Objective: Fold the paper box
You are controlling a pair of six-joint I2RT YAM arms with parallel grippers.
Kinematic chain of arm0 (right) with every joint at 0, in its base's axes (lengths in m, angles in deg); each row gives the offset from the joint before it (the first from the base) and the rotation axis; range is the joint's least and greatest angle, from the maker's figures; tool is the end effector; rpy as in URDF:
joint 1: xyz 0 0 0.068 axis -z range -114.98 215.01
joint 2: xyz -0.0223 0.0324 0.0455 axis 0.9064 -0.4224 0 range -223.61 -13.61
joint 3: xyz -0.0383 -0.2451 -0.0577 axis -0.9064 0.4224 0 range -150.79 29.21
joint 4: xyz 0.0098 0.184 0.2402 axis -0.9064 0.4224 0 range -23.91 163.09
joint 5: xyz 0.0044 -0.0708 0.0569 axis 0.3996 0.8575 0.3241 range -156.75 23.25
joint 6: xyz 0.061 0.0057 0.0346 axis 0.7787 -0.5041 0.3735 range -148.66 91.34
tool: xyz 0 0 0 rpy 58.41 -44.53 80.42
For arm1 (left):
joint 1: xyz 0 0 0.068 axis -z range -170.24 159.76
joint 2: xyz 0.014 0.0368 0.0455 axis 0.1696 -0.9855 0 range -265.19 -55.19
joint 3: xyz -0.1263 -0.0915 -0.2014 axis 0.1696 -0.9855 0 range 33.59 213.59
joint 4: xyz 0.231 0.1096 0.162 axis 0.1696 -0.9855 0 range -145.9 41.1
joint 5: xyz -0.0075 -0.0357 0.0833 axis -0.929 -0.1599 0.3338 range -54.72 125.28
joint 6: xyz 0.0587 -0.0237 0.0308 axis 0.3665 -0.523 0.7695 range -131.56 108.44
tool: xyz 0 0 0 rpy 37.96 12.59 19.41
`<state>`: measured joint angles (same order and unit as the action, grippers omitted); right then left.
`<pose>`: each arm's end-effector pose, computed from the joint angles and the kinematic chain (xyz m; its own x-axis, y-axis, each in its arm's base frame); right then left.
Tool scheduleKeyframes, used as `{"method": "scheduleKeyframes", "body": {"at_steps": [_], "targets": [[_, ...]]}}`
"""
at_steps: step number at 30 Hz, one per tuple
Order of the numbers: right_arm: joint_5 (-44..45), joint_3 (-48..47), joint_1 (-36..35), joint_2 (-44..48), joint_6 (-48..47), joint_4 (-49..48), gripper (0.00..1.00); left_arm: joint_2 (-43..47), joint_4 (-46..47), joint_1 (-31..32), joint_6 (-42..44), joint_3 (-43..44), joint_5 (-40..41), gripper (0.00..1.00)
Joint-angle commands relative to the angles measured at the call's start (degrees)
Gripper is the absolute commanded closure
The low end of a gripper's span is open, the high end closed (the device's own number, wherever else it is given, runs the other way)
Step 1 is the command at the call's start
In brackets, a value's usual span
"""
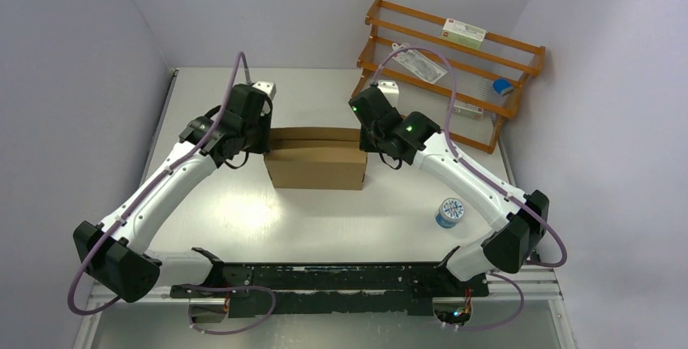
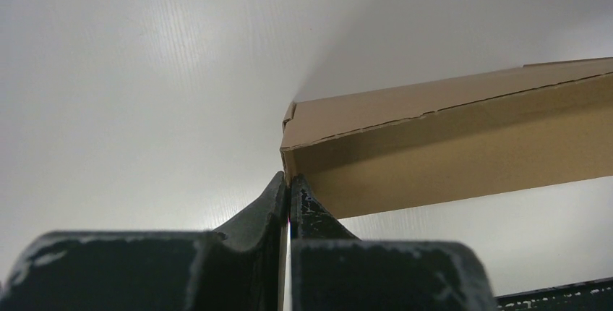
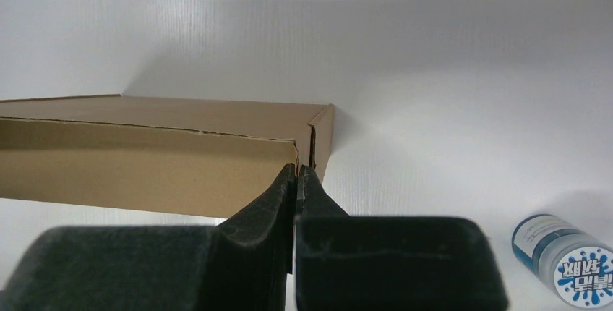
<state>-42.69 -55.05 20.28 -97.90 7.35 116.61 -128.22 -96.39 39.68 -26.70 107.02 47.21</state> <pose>0.2756 0.2400 0.3197 -0.7134 0.0490 -0.6990 -0.0484 0.9917 0.1189 0.2880 -0.1519 0.3146 -0.7084 0.1127 -0.6968 0.1874 0.9818 -0.0318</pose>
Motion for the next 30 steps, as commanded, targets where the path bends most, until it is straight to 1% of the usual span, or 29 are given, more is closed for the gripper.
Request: {"method": "scheduleKeyframes", "body": {"at_steps": [1,8,18,22,30], "targets": [[-0.9,-0.6,-1.3,-1.2,2.7,-0.6,1.00,-0.8,-1.5,2.8,-2.0,1.1,0.1,0.95],[0.8,0.2,-1.9,-1.1,-1.6,-1.6,1.00,-0.8,-1.8,4.6,-2.5,1.5,3.2,0.95],[1.6,1.7,-2.4,-1.7,-3.0,-2.6,1.00,-1.6,-1.4,7.3,-3.6,1.4,5.8,0.95],[2.1,2.3,-2.6,-1.7,-3.0,-3.1,1.00,-1.2,-0.1,7.5,-4.7,0.5,3.8,0.95],[2.4,3.1,-3.1,-2.1,-2.7,-3.7,1.00,-1.2,0.5,7.6,-6.1,0.6,2.4,0.95]]}}
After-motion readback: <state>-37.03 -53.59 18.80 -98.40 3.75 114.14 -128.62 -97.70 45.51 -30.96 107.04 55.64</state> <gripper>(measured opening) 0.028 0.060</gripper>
